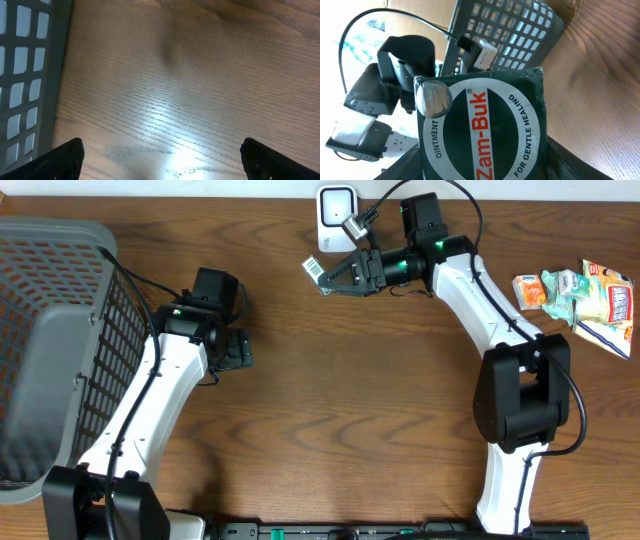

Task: Scan the item barcode
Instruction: 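Close the right gripper on the green Zam-Buk tin and lift it, then turn the tin and hold it against the scanner face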

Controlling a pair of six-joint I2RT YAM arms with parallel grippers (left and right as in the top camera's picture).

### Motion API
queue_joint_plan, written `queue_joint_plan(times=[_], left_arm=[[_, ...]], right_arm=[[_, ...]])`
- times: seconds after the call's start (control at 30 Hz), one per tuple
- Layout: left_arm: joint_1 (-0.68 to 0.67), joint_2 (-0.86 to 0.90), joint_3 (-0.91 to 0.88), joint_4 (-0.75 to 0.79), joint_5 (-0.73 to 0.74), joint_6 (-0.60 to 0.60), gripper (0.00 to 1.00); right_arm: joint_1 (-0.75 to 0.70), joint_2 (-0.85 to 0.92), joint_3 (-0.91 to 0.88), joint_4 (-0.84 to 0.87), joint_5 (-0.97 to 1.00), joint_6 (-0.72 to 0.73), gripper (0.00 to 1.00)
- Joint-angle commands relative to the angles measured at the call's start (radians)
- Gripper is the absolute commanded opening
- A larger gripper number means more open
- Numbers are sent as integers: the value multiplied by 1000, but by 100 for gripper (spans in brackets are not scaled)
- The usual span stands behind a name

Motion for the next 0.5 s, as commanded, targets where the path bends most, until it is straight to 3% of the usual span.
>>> queue_joint_plan(times=[0.0, 0.47], left_arm=[[5, -13, 4, -5, -9, -5, 98], [5, -13, 4, -5, -9, -5, 98]], right_arm=[[-6, -12, 0, 5, -61, -52, 56], [-6, -12, 0, 5, -1, -171, 55]])
